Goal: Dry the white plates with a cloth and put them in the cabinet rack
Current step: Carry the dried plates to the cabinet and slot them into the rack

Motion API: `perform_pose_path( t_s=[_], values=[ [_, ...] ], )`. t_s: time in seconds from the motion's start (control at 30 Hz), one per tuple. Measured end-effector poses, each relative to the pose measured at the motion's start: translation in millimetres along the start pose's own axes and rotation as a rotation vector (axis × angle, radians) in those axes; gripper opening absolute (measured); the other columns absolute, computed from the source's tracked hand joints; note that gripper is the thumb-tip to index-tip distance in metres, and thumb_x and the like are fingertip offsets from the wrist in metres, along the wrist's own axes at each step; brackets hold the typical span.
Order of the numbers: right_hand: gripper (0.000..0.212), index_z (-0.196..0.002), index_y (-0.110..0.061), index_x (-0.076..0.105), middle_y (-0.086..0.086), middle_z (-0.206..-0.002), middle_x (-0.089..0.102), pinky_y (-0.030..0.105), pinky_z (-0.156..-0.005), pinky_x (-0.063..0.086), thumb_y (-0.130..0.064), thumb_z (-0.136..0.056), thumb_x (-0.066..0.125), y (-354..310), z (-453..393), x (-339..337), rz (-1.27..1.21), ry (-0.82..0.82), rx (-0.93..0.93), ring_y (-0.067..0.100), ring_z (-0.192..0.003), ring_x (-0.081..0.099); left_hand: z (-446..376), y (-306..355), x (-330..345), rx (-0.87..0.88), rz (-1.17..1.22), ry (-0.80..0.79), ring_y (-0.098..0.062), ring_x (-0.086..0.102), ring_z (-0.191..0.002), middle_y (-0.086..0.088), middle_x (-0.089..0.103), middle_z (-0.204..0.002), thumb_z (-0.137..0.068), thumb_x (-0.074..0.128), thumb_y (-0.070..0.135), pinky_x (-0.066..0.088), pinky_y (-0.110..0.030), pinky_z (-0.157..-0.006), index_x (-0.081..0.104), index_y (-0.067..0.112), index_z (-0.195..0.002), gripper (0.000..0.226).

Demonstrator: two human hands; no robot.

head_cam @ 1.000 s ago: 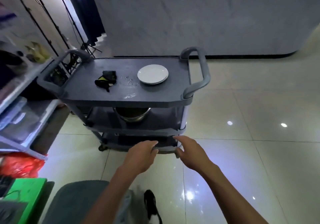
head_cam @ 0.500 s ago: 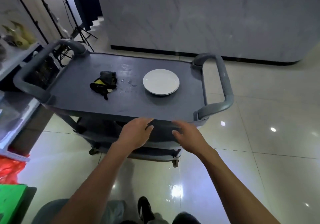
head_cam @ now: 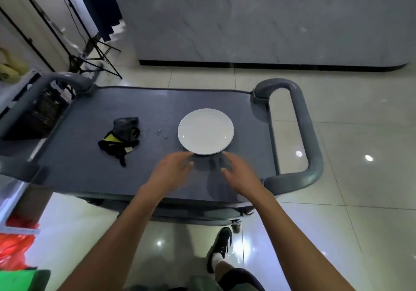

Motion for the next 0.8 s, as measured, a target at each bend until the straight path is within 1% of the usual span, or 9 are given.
perform_pose_path(
  t_s=[0.13, 0.2, 0.23, 0.27, 0.33, 0.4, 0.57, 0.7, 0.8],
  values=[
    [0.058, -0.152, -0.017, 0.036, 0.007, -0.152, 0.043, 0.043, -0.111, 0.038, -0.021, -0.097, 0.055, 10.3, -46.6, -16.0, 0.021, 0.052, 0.013, 0.030, -0.135, 0.045, -45.9, -7.8, -6.3, -0.063, 0.031, 0.005, -0.021, 0.056, -0.124, 0.000, 0.062, -0.136, -0.098, 0.058, 0.032, 0.042, -0.036, -0.107, 0.059, 0.024, -0.137, 0.040],
    [0.059, -0.152, -0.015, 0.036, 0.009, -0.151, 0.043, 0.045, -0.112, 0.037, -0.019, -0.096, 0.056, 12.6, -67.1, -17.9, -0.015, 0.054, 0.030, 0.032, -0.134, 0.045, -66.1, -10.4, -4.8, -0.094, 0.077, 0.011, -0.015, 0.057, -0.112, 0.001, 0.060, -0.136, -0.097, 0.059, 0.031, 0.041, -0.030, -0.103, 0.059, 0.025, -0.137, 0.040],
    [0.059, -0.152, -0.014, 0.036, 0.009, -0.151, 0.043, 0.045, -0.113, 0.036, -0.018, -0.097, 0.056, 14.2, -75.6, -18.6, -0.039, 0.055, 0.046, 0.032, -0.133, 0.044, -74.2, -11.9, -2.8, -0.105, 0.088, 0.013, -0.012, 0.055, -0.111, 0.002, 0.057, -0.141, -0.097, 0.060, 0.031, 0.038, -0.026, -0.102, 0.058, 0.026, -0.137, 0.041],
    [0.059, -0.152, -0.014, 0.035, 0.010, -0.150, 0.044, 0.046, -0.113, 0.037, -0.017, -0.097, 0.056, 15.8, -82.9, -19.5, -0.064, 0.060, 0.062, 0.032, -0.132, 0.045, -81.6, -13.8, -0.5, -0.111, 0.082, 0.014, -0.012, 0.052, -0.117, 0.002, 0.052, -0.146, -0.097, 0.060, 0.031, 0.036, -0.026, -0.104, 0.057, 0.027, -0.138, 0.042],
    [0.061, -0.152, -0.014, 0.034, 0.010, -0.144, 0.047, 0.045, -0.109, 0.040, -0.016, -0.095, 0.056, 19.1, -94.7, -21.5, -0.104, 0.060, 0.088, 0.031, -0.128, 0.047, -95.4, -20.4, 3.9, -0.129, 0.046, -0.006, -0.017, 0.039, -0.138, 0.004, 0.042, -0.155, -0.098, 0.058, 0.034, 0.030, -0.032, -0.113, 0.052, 0.030, -0.142, 0.045],
    [0.065, -0.152, -0.015, 0.029, 0.010, -0.141, 0.046, 0.045, -0.106, 0.042, -0.015, -0.093, 0.056, 23.0, -105.6, -21.6, -0.120, 0.037, 0.104, 0.031, -0.126, 0.047, -110.6, -28.7, 5.4, -0.162, 0.028, -0.035, -0.018, 0.029, -0.145, 0.006, 0.034, -0.159, -0.099, 0.055, 0.038, 0.027, -0.036, -0.115, 0.048, 0.033, -0.144, 0.046],
    [0.076, -0.158, -0.019, 0.015, 0.006, -0.157, 0.033, 0.044, -0.116, 0.032, -0.018, -0.095, 0.056, 32.9, -124.0, -13.9, -0.170, 0.013, 0.196, 0.030, -0.141, 0.034, -144.6, -45.4, 12.4, -0.188, 0.082, -0.066, -0.021, 0.023, -0.149, 0.001, 0.024, -0.163, -0.100, 0.055, 0.036, 0.024, -0.040, -0.120, 0.039, 0.028, -0.151, 0.054],
    [0.077, -0.158, -0.018, 0.012, 0.007, -0.159, 0.031, 0.044, -0.118, 0.029, -0.016, -0.095, 0.057, 32.3, -133.6, -12.1, -0.178, 0.041, 0.239, 0.031, -0.143, 0.031, -166.6, -47.8, 22.8, -0.209, 0.160, -0.068, -0.021, 0.022, -0.149, 0.000, 0.018, -0.165, -0.098, 0.056, 0.033, 0.024, -0.040, -0.118, 0.031, 0.026, -0.154, 0.062],
    [0.077, -0.158, -0.018, 0.016, 0.009, -0.156, 0.033, 0.043, -0.116, 0.032, -0.016, -0.094, 0.059, 28.7, -138.1, -10.9, -0.228, 0.070, 0.280, 0.029, -0.141, 0.034, -180.4, -48.3, 27.0, -0.232, 0.230, -0.050, -0.023, 0.025, -0.147, 0.003, 0.020, -0.162, -0.096, 0.059, 0.030, 0.028, -0.041, -0.118, 0.035, 0.028, -0.152, 0.062]
  ],
)
Point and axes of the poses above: each hand's wrist, its own z-axis away from the middle knuckle, its own x-axis out of the palm, y = z × x, the point moved 8 cm from there along -z, towards the middle knuckle
